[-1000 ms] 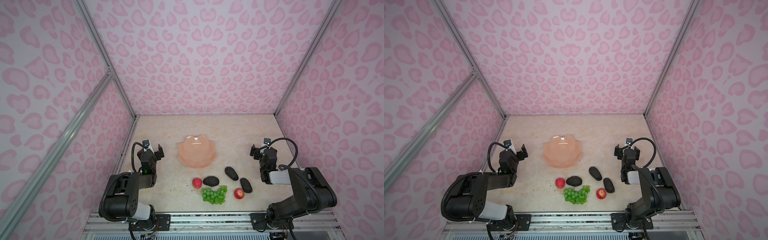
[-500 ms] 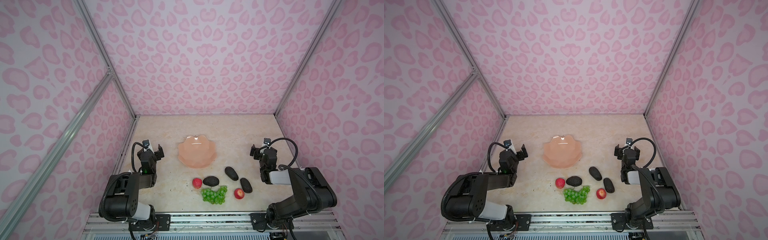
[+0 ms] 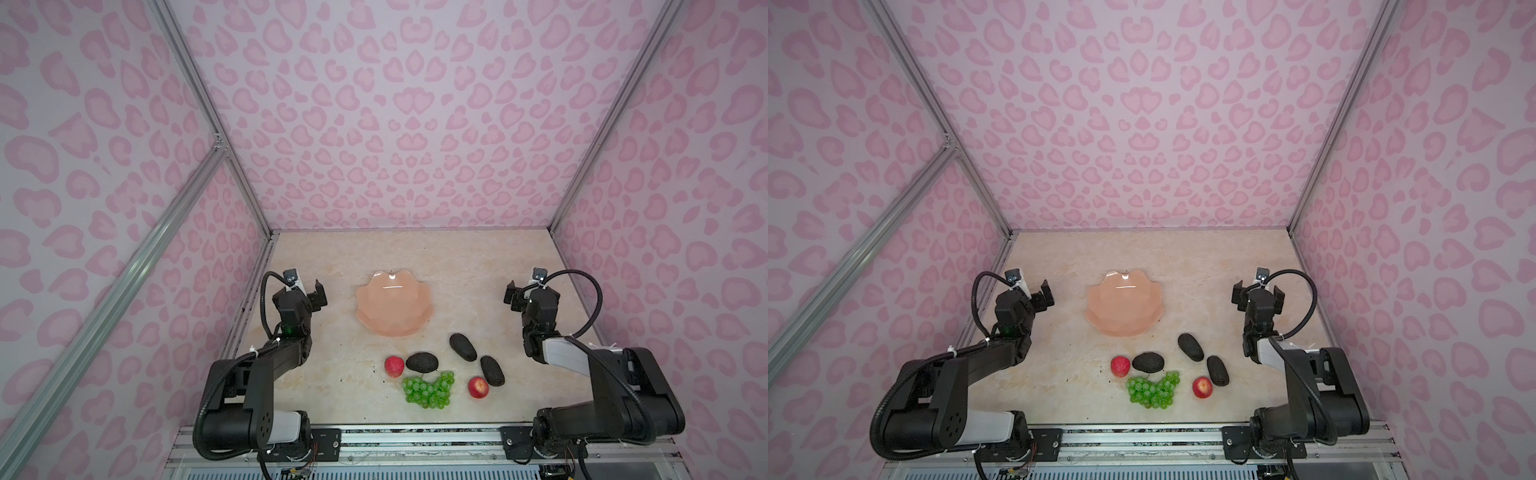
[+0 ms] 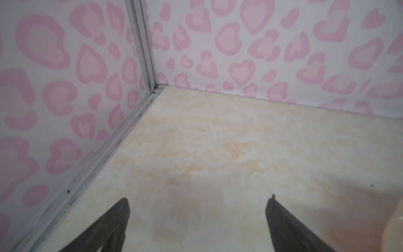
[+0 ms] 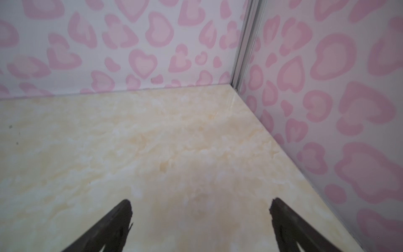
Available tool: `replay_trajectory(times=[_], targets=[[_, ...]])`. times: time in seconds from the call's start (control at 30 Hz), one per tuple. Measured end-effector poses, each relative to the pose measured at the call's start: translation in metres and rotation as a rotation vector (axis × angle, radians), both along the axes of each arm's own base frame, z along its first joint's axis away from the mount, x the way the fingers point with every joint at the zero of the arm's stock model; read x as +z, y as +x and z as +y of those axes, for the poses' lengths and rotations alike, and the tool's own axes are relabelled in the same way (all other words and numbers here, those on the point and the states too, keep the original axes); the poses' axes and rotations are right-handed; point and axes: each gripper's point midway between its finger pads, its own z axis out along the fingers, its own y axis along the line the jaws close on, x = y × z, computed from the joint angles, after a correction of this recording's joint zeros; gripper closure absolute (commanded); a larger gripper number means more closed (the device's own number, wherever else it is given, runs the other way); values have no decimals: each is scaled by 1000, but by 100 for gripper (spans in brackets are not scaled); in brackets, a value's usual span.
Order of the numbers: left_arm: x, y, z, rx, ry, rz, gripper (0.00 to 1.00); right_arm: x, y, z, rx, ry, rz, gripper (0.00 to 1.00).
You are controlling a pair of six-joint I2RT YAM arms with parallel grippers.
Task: Place and organize the fake fruits in the fruit bowl
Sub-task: 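Reach the right gripper down and grasp the dark avocado nearest it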
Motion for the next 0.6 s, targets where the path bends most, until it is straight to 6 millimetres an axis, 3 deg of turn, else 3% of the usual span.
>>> replay_trajectory(times=[0.1,0.17,0.23,0.37,0.5,0.6], targets=[[55,-1,4,20,-52,-80,2,78,10,-1,-23,148,-135,1],[77,-7,6,30,-98,-113,2,94,14,2,11,209,-133,5],[93,-12,3,16,-134,-117,3,80,16,15,78,236,-35,9],[123,-20,-7,-30,-181,-122,3,37,1,66,246,300,222,13],[127,-33,-10,-44,-191,-90,3,2,-47,151,473,273,448,13],[130,-38,-12,-53,-193,-82,3,-24,-85,188,571,243,585,13]])
